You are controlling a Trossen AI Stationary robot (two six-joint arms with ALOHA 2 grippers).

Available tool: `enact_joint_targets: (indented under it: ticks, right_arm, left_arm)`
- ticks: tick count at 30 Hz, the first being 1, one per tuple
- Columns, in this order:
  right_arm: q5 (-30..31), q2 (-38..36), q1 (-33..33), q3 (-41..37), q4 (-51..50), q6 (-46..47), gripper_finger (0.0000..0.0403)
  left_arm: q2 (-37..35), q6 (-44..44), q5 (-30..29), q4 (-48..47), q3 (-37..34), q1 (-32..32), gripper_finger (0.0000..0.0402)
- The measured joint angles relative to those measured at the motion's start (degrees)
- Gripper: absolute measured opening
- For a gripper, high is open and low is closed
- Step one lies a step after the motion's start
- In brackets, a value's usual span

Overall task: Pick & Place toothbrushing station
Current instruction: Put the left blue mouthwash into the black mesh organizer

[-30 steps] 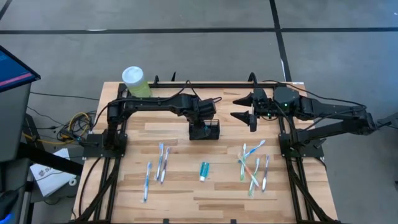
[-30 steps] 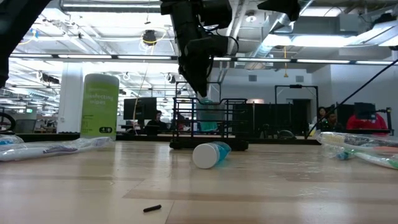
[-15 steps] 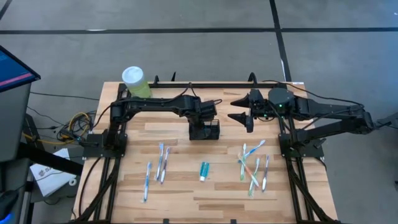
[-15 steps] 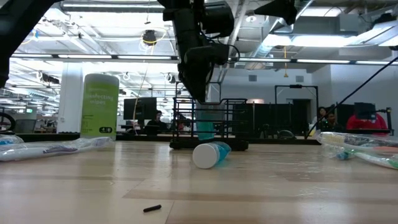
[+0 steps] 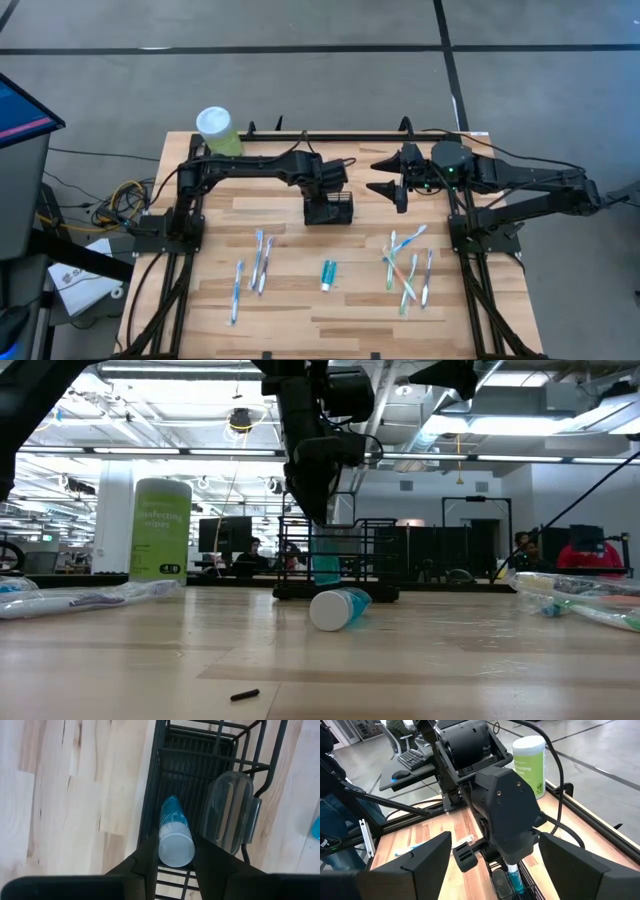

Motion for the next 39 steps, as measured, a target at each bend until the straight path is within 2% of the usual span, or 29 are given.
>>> enact_joint_targets:
  ticks: [6,25,39]
  right_arm:
    - [0.0,0.0,0.0,0.0,0.0,0.0,0.0292]
    - [-0.1,0.0,0.0,0.0,0.0,0.0,0.0292]
    - [-0.1,0.0,0.0,0.0,0.0,0.0,0.0292]
  left_arm:
    - [-0.3,0.9,-0.7,-5.8,0.1,0.1,0.0092]
    - [-0.1,-1.0,-0.3,-0.9,0.0,0.3,0.0092]
    - [-0.1,3.4,-0.7,-0.2,0.0,0.2,0.0092]
